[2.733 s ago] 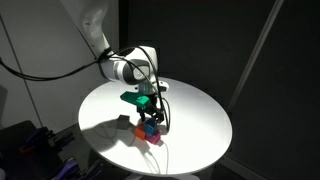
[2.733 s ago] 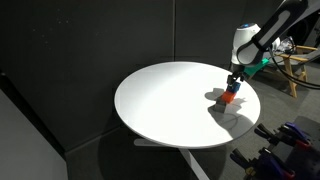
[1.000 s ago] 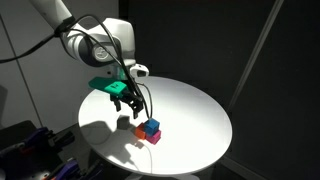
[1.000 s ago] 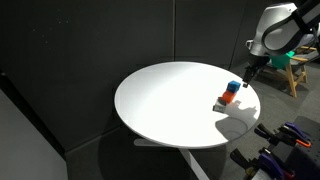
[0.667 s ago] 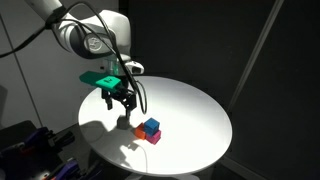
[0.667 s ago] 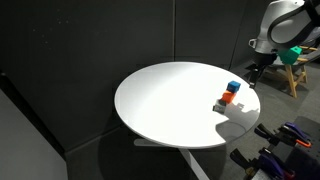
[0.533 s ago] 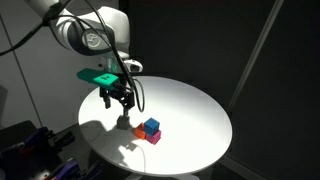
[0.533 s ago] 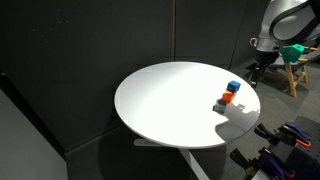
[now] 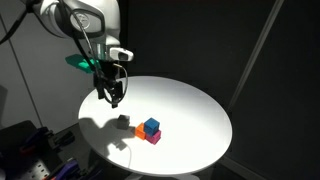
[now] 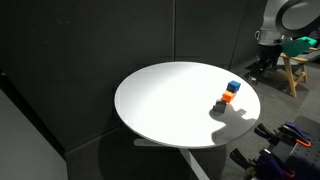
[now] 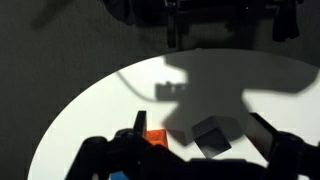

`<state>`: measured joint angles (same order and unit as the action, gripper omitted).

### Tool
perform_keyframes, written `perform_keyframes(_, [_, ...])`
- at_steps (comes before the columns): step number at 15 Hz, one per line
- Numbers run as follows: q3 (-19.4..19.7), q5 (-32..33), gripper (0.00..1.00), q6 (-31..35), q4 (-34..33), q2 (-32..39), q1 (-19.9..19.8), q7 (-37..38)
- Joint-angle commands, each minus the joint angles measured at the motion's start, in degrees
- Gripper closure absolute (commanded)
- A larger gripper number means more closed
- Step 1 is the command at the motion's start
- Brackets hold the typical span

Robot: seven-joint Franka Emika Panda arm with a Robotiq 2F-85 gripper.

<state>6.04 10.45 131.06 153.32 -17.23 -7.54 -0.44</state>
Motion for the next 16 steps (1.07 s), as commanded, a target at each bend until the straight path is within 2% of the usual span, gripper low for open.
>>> perform_keyframes(1, [-2.6, 0.4, 0.00, -2.7, 1.2, -4.6, -0.4, 7.5])
perform_keyframes(4, [-3.8, -0.5, 0.00, -4.0, 1.1, -6.5, -0.1, 10.1])
perform_keyframes(16, [-3.5, -2.1, 0.00, -9.5, 2.1, -13.0, 0.6, 7.7])
